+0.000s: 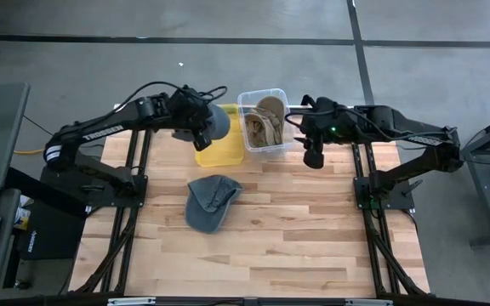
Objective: Pick & Place hat
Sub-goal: Put the right blue cap into the yellow bin
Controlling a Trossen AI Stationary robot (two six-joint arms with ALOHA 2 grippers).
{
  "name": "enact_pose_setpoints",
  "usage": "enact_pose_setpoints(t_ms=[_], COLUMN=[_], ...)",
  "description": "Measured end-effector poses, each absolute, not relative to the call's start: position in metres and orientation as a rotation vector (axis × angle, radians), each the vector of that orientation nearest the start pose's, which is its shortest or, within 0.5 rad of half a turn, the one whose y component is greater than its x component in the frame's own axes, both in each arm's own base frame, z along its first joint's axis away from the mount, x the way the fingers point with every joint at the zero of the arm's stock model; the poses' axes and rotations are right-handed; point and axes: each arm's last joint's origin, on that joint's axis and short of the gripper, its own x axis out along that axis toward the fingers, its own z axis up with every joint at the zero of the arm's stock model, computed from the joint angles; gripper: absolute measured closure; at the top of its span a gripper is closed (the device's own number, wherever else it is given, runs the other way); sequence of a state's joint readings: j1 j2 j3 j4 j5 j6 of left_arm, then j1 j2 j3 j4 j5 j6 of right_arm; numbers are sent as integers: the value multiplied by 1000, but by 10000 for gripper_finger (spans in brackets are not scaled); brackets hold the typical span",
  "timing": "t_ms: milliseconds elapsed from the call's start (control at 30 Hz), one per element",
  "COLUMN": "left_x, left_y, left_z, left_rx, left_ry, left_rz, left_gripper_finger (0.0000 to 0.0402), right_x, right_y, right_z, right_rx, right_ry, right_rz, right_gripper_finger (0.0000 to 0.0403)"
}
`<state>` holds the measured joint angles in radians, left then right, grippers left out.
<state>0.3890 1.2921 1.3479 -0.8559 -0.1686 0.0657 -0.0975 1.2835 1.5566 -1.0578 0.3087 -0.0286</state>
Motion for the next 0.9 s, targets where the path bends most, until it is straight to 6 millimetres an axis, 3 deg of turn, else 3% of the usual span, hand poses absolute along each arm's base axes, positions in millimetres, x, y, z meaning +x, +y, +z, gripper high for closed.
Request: enact_pose_setpoints(t_ms=[433, 600, 900], left_x=[266, 282, 319], left_y=[87, 84, 97], left_z=[340, 324, 266], left_rx=[279, 488, 651], left_ry=[972, 1088, 1331], left_rz=[468, 604, 635], left_gripper_finger=[402, 402, 402], right_x=[227, 227, 226], right_y=[-34, -39, -46], right_z=[410, 412, 412], right_rx=[-125, -98, -44], right_ry=[837, 812, 799], right_rz=[-419, -452, -515], right_gripper_finger=[242, 242, 242])
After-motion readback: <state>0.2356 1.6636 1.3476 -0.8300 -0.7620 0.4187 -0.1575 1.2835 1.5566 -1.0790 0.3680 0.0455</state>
